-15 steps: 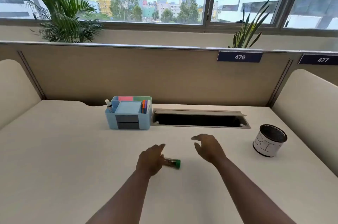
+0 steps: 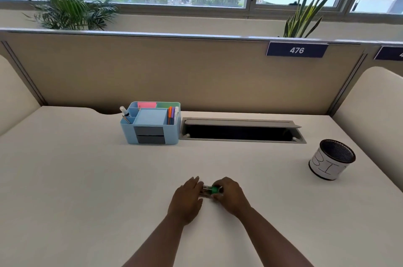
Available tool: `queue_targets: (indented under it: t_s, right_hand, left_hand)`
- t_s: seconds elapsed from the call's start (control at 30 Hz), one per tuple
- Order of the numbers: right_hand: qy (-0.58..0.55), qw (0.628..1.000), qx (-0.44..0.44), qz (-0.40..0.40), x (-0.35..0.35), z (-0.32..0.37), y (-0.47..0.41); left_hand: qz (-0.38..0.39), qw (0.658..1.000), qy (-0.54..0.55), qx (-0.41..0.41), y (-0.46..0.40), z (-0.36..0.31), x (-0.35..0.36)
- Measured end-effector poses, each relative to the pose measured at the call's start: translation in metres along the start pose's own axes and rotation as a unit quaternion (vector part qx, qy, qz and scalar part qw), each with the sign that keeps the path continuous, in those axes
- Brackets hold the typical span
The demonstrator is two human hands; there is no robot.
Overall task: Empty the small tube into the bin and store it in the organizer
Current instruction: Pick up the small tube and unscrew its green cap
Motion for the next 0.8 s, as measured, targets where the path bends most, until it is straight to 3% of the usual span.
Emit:
queue_targets:
  t_s: [0.17,0.27,0.4,0.8]
  right_hand:
    - [-0.054,0.998,-0.024,-0.023,-0.002,0.013,-0.001]
    - [-0.125,0.99,-0.038,-0.056,-0.017,0.021,-0.002]
    - [-0.147,0.987,-0.041,-0.04,-0.025,0.025,-0.004]
    - [-0.271,0.962,-0.022,0.037,-0.021,0.019,0.005]
  left_hand:
    - [-0.014,1.0,0.019,-0.011,-0.003,0.001,-0.003]
    - [-0.05,0.994,0.101,0.005,-0.006,-0.009,-0.014]
    - [-0.08,0.971,0.223,-0.003,-0.005,-0.017,-0.024]
    - [-0.111,0.979,0.166,0.042,0.0,-0.023,-0.035]
Point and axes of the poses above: each hand's wrist, its own y-axis away from the middle knuckle, its own x-axis out of the palm, z = x × y, the point moved 9 cm from there along -y, towards the middle knuckle, and after that the axes turned 1 degree about x, right-handed, at the moved point
